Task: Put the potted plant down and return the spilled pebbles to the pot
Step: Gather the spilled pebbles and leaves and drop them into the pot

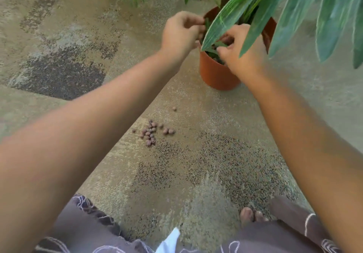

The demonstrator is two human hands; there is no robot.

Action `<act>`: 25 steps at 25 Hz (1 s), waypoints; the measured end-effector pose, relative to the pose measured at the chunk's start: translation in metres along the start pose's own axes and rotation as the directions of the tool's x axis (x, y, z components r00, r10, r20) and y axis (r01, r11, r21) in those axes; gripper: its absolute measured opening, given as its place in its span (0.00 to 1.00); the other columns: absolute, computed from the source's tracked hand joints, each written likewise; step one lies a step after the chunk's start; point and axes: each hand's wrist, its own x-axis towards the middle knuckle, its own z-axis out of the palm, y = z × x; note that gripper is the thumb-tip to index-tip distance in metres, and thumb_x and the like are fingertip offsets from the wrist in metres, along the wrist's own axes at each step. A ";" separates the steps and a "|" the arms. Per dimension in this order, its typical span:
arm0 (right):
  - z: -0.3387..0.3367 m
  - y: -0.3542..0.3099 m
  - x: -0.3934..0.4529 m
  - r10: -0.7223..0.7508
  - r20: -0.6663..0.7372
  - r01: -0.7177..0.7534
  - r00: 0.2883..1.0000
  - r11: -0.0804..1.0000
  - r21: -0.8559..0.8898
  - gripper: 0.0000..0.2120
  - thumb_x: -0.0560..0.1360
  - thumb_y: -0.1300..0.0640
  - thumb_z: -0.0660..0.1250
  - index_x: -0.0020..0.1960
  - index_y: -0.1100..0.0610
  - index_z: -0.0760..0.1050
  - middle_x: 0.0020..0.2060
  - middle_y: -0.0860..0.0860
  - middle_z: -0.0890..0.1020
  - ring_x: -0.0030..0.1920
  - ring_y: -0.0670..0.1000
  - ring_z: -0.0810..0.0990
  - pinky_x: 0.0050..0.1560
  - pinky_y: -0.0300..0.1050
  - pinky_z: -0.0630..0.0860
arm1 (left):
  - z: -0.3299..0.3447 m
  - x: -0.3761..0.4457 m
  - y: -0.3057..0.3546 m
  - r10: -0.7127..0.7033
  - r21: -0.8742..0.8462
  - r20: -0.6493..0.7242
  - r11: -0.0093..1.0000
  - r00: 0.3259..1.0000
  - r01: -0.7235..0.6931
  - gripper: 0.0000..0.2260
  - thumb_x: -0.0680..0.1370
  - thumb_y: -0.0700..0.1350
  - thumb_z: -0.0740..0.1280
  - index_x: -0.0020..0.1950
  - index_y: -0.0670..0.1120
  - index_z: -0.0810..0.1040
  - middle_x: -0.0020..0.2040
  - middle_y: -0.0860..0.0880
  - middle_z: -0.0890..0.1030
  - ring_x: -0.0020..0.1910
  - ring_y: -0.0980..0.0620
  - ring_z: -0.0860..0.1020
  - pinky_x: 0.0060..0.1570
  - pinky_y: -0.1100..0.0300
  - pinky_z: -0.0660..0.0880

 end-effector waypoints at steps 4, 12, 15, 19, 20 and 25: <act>0.060 0.008 0.000 -0.201 0.189 0.228 0.961 0.965 -0.132 0.13 0.75 0.57 0.64 0.59 0.52 0.75 0.54 0.50 0.78 0.49 0.47 0.78 0.53 0.44 0.77 | -0.055 -0.035 -0.067 0.081 0.423 -0.188 0.906 0.979 0.006 0.10 0.74 0.35 0.59 0.47 0.47 0.78 0.50 0.47 0.81 0.47 0.50 0.79 0.53 0.52 0.77; 0.153 0.031 -0.048 0.011 0.651 0.162 0.759 0.965 -0.206 0.30 0.76 0.54 0.63 0.74 0.50 0.55 0.76 0.52 0.52 0.75 0.57 0.51 0.73 0.57 0.55 | -0.114 -0.118 -0.164 -0.328 0.928 0.054 0.365 0.943 0.073 0.27 0.78 0.55 0.55 0.75 0.55 0.50 0.77 0.49 0.44 0.76 0.45 0.45 0.71 0.50 0.45; 0.171 0.028 -0.075 0.030 0.639 0.159 0.768 0.959 -0.236 0.33 0.76 0.45 0.59 0.75 0.51 0.48 0.76 0.51 0.43 0.75 0.55 0.39 0.73 0.57 0.51 | -0.097 -0.130 -0.173 -0.240 0.908 -0.018 0.402 0.971 0.116 0.27 0.78 0.55 0.55 0.75 0.51 0.51 0.77 0.48 0.47 0.76 0.45 0.45 0.73 0.47 0.50; 0.185 0.016 -0.101 -0.043 0.633 0.210 0.773 0.959 -0.190 0.34 0.76 0.46 0.60 0.76 0.53 0.49 0.77 0.50 0.46 0.76 0.53 0.39 0.73 0.56 0.54 | -0.089 -0.137 -0.176 -0.175 0.943 -0.040 0.318 0.984 0.095 0.26 0.78 0.54 0.55 0.75 0.49 0.54 0.77 0.47 0.51 0.76 0.46 0.48 0.74 0.46 0.49; 0.187 0.012 -0.104 -0.066 0.639 0.235 0.766 0.954 -0.184 0.33 0.77 0.47 0.59 0.76 0.54 0.49 0.77 0.51 0.47 0.76 0.53 0.40 0.73 0.56 0.54 | -0.090 -0.138 -0.177 -0.151 0.956 -0.036 0.283 0.988 0.079 0.25 0.79 0.54 0.54 0.74 0.50 0.55 0.77 0.47 0.52 0.76 0.46 0.47 0.73 0.44 0.46; 0.189 0.007 -0.098 -0.137 0.633 0.315 0.762 0.932 -0.177 0.25 0.78 0.52 0.59 0.74 0.53 0.58 0.75 0.51 0.57 0.76 0.55 0.48 0.72 0.57 0.60 | -0.106 -0.139 -0.182 -0.145 0.930 -0.089 0.341 0.985 0.134 0.21 0.78 0.54 0.55 0.72 0.52 0.62 0.76 0.48 0.54 0.76 0.44 0.49 0.72 0.42 0.49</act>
